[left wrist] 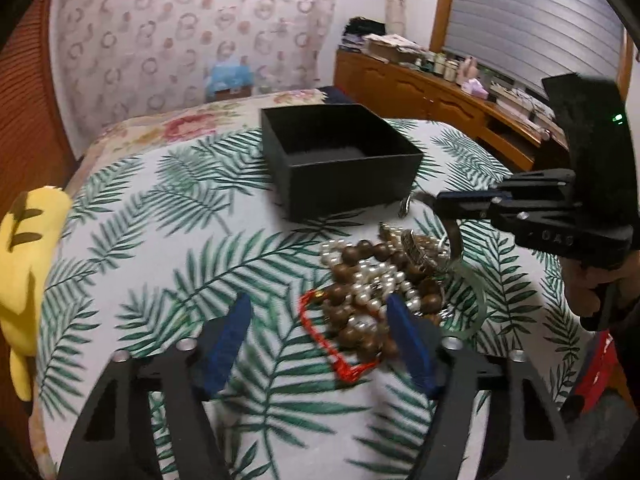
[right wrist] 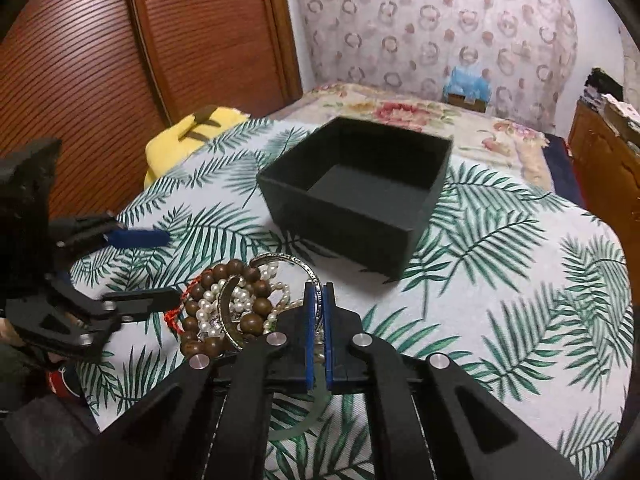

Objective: Organize jewelry
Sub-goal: 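Grasp the brown bead bracelet with the left tool while the right tool grasps the silver bangle, then lift the bead bracelet and bangle with both tools and carry them over the black box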

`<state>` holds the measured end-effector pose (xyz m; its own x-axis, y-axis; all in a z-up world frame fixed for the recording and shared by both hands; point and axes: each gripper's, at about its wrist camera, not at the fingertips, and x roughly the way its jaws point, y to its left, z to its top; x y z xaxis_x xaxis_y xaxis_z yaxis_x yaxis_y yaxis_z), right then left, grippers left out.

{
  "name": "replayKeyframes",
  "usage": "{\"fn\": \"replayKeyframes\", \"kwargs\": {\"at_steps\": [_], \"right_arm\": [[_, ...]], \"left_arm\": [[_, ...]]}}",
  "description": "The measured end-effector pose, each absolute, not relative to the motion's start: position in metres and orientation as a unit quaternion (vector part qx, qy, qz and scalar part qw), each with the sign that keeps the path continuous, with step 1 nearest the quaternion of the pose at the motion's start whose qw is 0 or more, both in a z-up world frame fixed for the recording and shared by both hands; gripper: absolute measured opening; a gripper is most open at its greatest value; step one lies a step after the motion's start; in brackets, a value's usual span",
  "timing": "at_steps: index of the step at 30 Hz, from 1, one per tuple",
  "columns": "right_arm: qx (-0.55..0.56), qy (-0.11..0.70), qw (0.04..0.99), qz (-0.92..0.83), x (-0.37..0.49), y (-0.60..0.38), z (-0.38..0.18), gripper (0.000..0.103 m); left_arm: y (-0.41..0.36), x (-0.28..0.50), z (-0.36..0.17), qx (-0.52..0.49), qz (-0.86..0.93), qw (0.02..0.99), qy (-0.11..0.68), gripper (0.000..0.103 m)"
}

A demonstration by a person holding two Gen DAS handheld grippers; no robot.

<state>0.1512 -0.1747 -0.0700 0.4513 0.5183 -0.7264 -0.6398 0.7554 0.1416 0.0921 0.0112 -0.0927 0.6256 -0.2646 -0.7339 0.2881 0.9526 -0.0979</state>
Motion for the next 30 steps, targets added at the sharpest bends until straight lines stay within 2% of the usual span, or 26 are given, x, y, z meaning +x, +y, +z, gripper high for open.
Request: {"fn": "replayKeyframes", "kwargs": {"at_steps": [4,6,10,15,22,23,30], "right_arm": [[-0.068,0.388,0.856,0.335,0.148,-0.185,-0.062,0.004],[-0.066,0.385,0.858,0.335,0.146,-0.189,-0.06,0.004],[-0.064,0.38,0.86,0.336,0.141,-0.193,-0.058,0.004],[-0.061,0.377,0.861,0.335,0.139,-0.194,-0.057,0.004],[-0.059,0.37,0.867,0.329,0.141,-0.197,-0.051,0.004],[-0.059,0.369,0.868,0.328,0.142,-0.197,-0.049,0.004],[-0.069,0.355,0.874,0.324,0.151,-0.196,-0.037,0.004]], "left_arm": [[0.005,0.102,-0.095,-0.001,-0.174,0.894,0.412,0.037],[0.004,0.108,-0.097,-0.011,-0.182,0.89,0.417,0.032],[0.004,0.116,-0.102,-0.015,-0.184,0.885,0.427,0.028],[0.003,0.116,-0.1,-0.009,-0.185,0.887,0.423,0.01],[-0.001,0.104,-0.072,-0.017,-0.199,0.9,0.388,0.009],[-0.002,0.103,-0.068,-0.018,-0.199,0.902,0.383,0.001],[-0.007,0.096,-0.032,-0.018,-0.205,0.918,0.339,0.0]]}}
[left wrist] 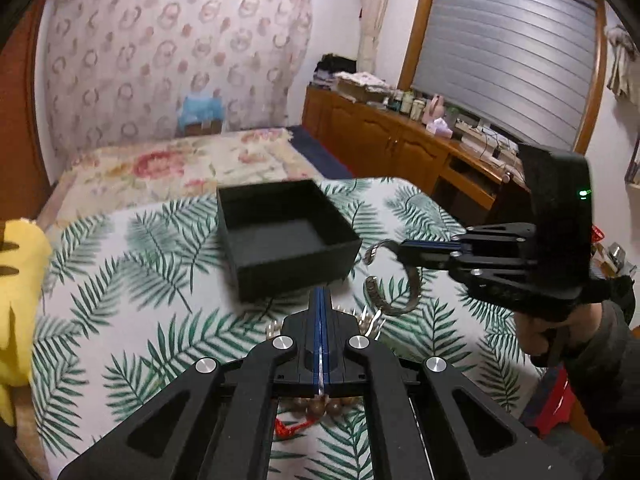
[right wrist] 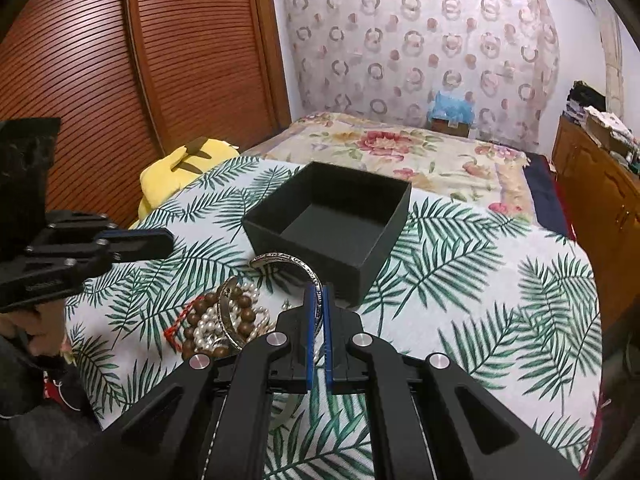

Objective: Organize jewelry
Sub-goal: 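Lift the bead bracelet and bangle with both tools and carry them over the black box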

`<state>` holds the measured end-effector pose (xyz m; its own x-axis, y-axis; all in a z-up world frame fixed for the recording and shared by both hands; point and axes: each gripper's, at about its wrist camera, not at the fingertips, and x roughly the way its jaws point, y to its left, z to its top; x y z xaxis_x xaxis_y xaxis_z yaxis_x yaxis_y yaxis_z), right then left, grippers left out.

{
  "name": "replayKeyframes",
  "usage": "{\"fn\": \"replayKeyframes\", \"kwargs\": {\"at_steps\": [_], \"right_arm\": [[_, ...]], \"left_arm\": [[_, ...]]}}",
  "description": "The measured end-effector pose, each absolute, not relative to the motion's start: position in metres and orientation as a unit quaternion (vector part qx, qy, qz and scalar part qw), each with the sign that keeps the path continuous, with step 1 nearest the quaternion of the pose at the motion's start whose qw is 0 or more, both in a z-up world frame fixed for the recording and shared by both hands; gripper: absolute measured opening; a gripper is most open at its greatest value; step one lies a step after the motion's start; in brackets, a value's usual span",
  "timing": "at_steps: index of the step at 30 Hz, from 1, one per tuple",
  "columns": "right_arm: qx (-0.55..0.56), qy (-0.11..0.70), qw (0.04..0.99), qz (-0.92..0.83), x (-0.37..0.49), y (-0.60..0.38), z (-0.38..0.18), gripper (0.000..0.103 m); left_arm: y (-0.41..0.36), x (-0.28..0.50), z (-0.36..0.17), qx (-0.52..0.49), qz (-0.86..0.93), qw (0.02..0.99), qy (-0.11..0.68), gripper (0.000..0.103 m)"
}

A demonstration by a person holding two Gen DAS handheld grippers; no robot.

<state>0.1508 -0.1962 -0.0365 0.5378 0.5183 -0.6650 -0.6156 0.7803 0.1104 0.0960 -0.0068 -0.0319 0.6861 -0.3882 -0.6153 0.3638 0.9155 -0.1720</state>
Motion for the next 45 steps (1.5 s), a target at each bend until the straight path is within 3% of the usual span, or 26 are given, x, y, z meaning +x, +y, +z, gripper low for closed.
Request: {"fn": "replayKeyframes", "kwargs": {"at_steps": [10,12,14,15,25,27,28,34,45], "right_arm": [[-0.065,0.358,0.874,0.323,0.154,-0.197,-0.039,0.004],[-0.065,0.361,0.873,0.322,0.154,-0.196,-0.041,0.004],[-0.066,0.364,0.872,0.321,0.154,-0.196,-0.044,0.004],[-0.065,0.365,0.872,0.321,0.154,-0.196,-0.045,0.004],[-0.067,0.36,0.873,0.323,0.151,-0.196,-0.046,0.004],[-0.067,0.361,0.872,0.324,0.15,-0.195,-0.046,0.004],[-0.067,0.361,0.872,0.324,0.15,-0.195,-0.046,0.004],[-0.066,0.364,0.87,0.325,0.148,-0.193,-0.05,0.004],[-0.065,0.353,0.877,0.32,0.151,-0.196,-0.041,0.004]], "left_arm": [[0.004,0.119,-0.081,0.013,-0.178,0.894,0.41,0.004],[0.004,0.121,-0.09,0.014,-0.176,0.89,0.421,0.009],[0.003,0.124,-0.099,0.016,-0.177,0.885,0.431,0.023],[0.003,0.126,-0.103,0.018,-0.175,0.883,0.435,0.023],[0.011,0.132,-0.106,-0.006,-0.195,0.878,0.437,0.023],[0.012,0.135,-0.109,-0.008,-0.19,0.877,0.44,0.02],[0.01,0.138,-0.114,-0.007,-0.191,0.871,0.453,0.012],[0.006,0.136,-0.114,-0.006,-0.188,0.876,0.443,0.012],[-0.006,0.107,-0.05,0.006,-0.198,0.91,0.364,0.012]]}}
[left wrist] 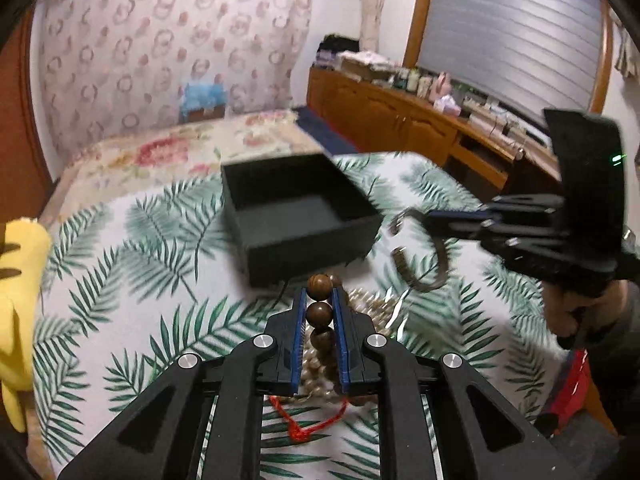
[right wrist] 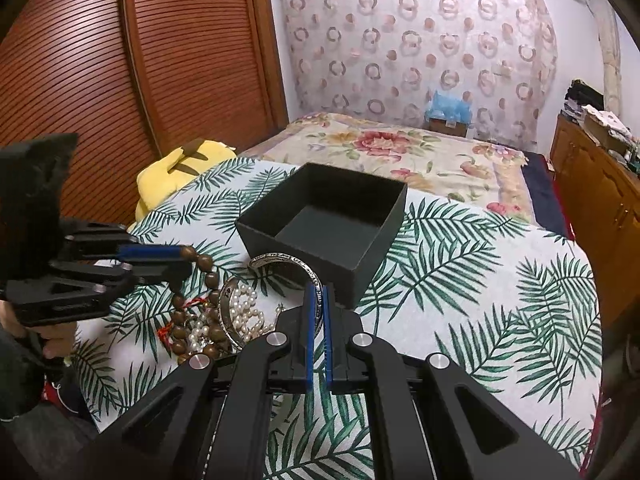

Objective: Organize jewelry
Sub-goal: 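Lift the bead bracelet and bangle with both tools and carry them over the black box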

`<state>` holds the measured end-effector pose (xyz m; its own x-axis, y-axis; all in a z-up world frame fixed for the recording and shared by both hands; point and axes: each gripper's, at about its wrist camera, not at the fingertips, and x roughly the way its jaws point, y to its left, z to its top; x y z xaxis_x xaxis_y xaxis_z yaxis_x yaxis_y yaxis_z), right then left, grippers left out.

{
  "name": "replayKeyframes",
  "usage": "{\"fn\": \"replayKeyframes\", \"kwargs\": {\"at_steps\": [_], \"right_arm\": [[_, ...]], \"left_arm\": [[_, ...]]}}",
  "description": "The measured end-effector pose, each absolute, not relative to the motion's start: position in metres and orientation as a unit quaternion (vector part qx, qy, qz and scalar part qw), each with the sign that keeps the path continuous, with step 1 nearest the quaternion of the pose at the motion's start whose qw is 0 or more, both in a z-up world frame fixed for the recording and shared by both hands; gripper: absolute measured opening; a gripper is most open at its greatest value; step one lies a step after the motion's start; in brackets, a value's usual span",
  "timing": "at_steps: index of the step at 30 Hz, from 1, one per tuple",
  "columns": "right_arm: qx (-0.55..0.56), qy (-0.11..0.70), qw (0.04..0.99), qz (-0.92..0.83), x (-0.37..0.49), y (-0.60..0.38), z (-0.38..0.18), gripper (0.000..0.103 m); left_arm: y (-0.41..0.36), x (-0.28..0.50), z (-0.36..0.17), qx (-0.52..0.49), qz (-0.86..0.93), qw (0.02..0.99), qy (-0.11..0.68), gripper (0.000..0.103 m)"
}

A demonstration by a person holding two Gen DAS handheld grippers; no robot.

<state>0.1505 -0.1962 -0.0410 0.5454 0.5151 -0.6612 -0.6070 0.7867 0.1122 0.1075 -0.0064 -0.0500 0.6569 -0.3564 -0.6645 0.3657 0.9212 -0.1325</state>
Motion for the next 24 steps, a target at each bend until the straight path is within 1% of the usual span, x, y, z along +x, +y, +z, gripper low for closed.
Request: {"fn": "replayKeyframes", "kwargs": {"at_steps": [14,18,24], "right_arm": [[-0.088,0.338,0.89,0.292,0.2,-0.18,-0.027,0.004],[-0.1,0.343,0.889,0.286,0.219,-0.168,-0.032,0.004],[-0.141,0.354,0.879,0.286,0.234,-0.144,-0.052,0.005]], "left_arm": [[0.003,0.128,0.002,0.004,-0.178,0.934,0.309,0.012],[0.004,0.141,0.011,0.012,-0.168,0.939,0.3,0.012],[0.006,0.163,0.01,0.012,-0.157,0.94,0.303,0.012]]}}
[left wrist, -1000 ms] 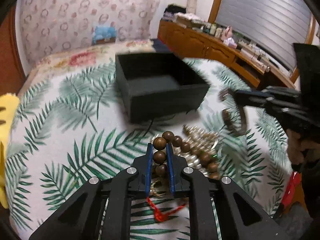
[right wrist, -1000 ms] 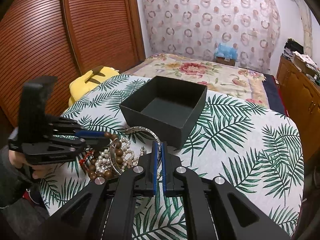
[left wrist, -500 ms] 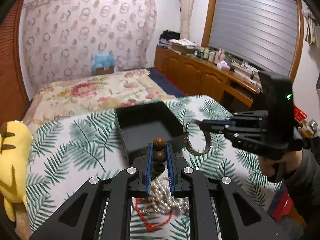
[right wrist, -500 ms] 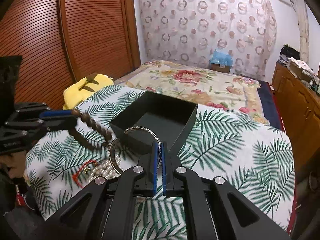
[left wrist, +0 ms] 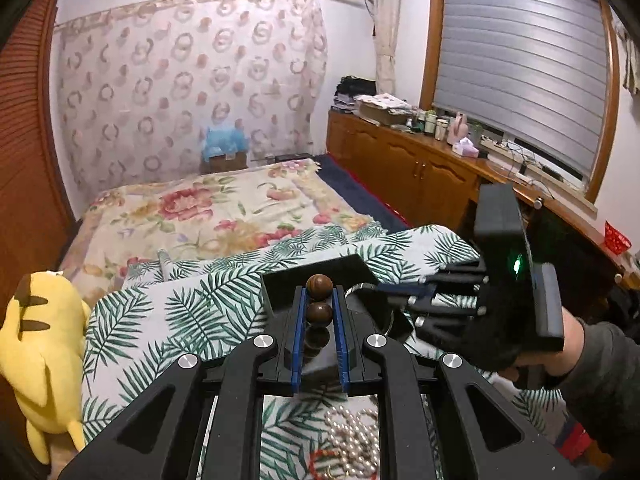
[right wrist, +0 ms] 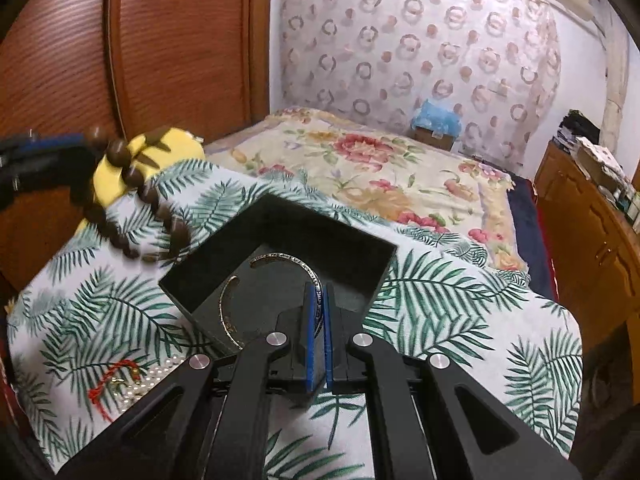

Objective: Organize jewelry
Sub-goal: 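Lift the bead bracelet and bangle with both tools and carry them over the black box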

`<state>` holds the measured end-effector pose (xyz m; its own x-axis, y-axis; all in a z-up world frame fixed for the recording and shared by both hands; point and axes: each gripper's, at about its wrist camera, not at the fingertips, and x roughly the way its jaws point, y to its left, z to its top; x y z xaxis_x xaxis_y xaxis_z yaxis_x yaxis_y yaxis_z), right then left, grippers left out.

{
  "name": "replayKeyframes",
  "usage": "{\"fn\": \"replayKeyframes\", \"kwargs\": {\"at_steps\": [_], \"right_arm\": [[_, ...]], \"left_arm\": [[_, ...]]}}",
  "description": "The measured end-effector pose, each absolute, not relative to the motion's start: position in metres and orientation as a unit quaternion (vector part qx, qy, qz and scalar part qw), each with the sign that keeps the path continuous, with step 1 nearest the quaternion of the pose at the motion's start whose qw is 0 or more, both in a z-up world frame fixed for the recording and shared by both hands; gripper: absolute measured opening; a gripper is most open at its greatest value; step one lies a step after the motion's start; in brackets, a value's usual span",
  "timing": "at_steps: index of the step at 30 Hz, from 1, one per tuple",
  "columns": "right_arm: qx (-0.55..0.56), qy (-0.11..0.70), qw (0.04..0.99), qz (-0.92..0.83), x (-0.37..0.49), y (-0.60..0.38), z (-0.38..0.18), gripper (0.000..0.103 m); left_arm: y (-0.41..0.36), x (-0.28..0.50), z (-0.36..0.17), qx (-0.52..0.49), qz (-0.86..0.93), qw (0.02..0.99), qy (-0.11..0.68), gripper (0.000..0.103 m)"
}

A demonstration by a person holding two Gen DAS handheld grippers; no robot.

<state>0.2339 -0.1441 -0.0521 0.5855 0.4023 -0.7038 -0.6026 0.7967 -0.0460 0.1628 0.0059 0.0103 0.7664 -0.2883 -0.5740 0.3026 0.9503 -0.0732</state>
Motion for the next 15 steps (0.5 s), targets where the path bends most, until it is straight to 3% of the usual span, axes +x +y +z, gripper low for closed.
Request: {"fn": "replayKeyframes", "kwargs": {"at_steps": [5,15], "right_arm": [[-0.164,0.366,0.866,0.298,0.235,-0.136,-0.065,0.01],[-0.121,0.348,0.88,0.3,0.221,-0.169,-0.05,0.01]], "left_arm": [[0.003,0.178,0.003,0.014,-0.154,0.937,0.313,0.012],[-0.014,0.197,-0.006,0.028,-0.157,0.932,0.325,0.012]]}}
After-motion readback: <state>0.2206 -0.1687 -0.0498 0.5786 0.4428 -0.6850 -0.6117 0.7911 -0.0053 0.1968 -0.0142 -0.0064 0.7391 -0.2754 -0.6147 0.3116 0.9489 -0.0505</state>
